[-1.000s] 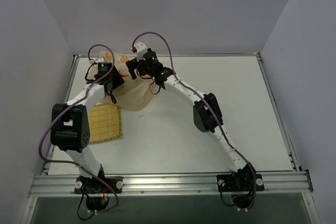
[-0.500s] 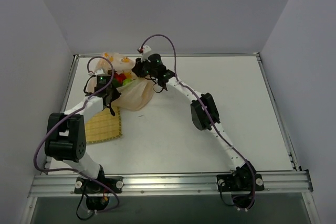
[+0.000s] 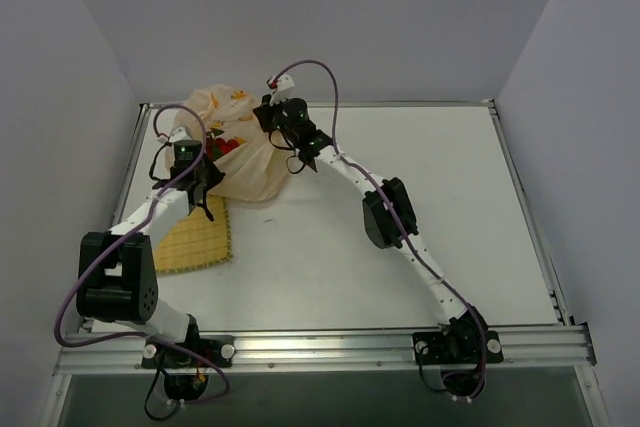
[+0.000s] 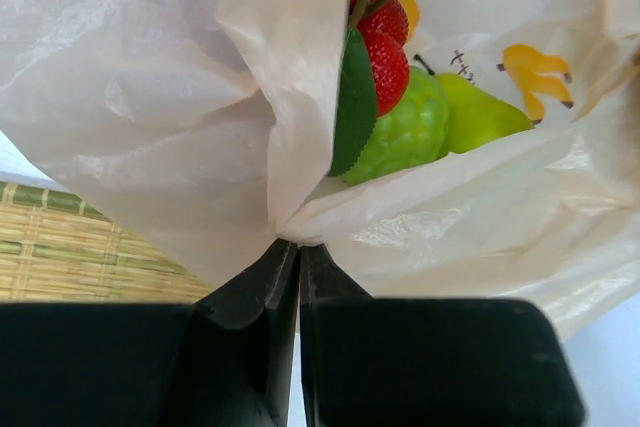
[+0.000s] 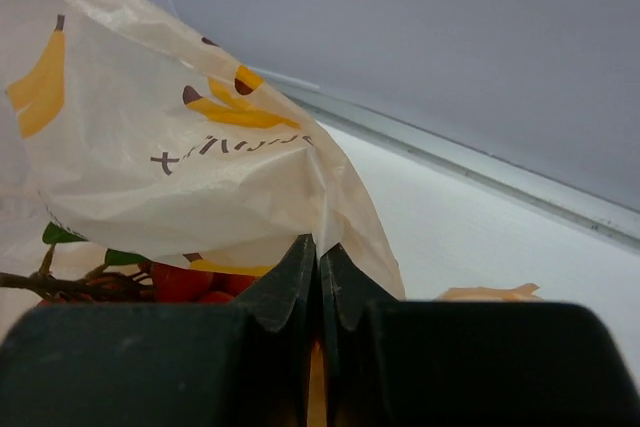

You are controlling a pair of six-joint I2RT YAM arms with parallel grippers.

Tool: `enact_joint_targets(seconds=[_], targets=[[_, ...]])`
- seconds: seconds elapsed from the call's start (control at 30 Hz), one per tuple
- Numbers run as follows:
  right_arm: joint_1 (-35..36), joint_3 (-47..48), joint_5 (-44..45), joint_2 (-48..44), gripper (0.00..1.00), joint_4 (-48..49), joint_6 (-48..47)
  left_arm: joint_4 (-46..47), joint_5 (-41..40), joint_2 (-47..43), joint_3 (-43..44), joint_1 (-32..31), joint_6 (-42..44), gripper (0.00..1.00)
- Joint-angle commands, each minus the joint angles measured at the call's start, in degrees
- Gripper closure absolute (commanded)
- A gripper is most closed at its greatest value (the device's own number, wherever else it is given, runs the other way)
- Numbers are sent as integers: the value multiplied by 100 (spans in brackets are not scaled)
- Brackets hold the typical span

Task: Take the fake fruits out of the plastic bag

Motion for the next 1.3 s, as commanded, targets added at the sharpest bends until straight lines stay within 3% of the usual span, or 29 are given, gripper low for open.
enact_joint_targets(seconds=[0.0,0.13,0.23,0.27,0.33,0.37,0.47,0.67,0.77,0.93,0.97,1.03,1.07,1.17,1.27], targets=[[-40,401,300,-74,100,336,-300,-46,1,11,-16,34,-224,98],[30,-20,352,-39,98,546,-397,-64,1,-32,-183,17,-373,98],[91,180,396,137,93,459,-423,-152,1,-94,-219,16,-365,98],[100,225,379,154,87,450,-432,-152,1,-181,-202,25,-348,92],[135,164,335,41,74,406,-476,-195,1,-400,-131,43,-172,72],[144,85,318,-38,58,406,-528,-396,1,-489,-79,43,-128,54],[205,-494,265,-521,35,476,-581,-564,1,-883,114,25,47,37],[215,-1330,10,-1497,15,327,-257,-1223,149,-1447,519,-27,277,38],[215,-1804,-122,-1989,12,274,-37,-1268,300,-1448,685,-54,250,47],[214,-2639,-131,-2815,12,397,262,-1320,466,-826,1344,-194,294,60],[215,-2945,-61,-2912,16,406,306,-1347,484,-684,1485,-229,329,62],[223,-3332,36,-3237,29,546,420,-1338,415,-229,1854,-317,443,66],[223,-3552,97,-3342,45,607,551,-1356,318,-78,1968,-317,461,68],[267,-4378,141,-3913,79,827,657,-1417,72,458,2382,-282,654,75],[363,-5029,177,-4221,83,986,605,-1321,-332,732,2541,-195,821,77]])
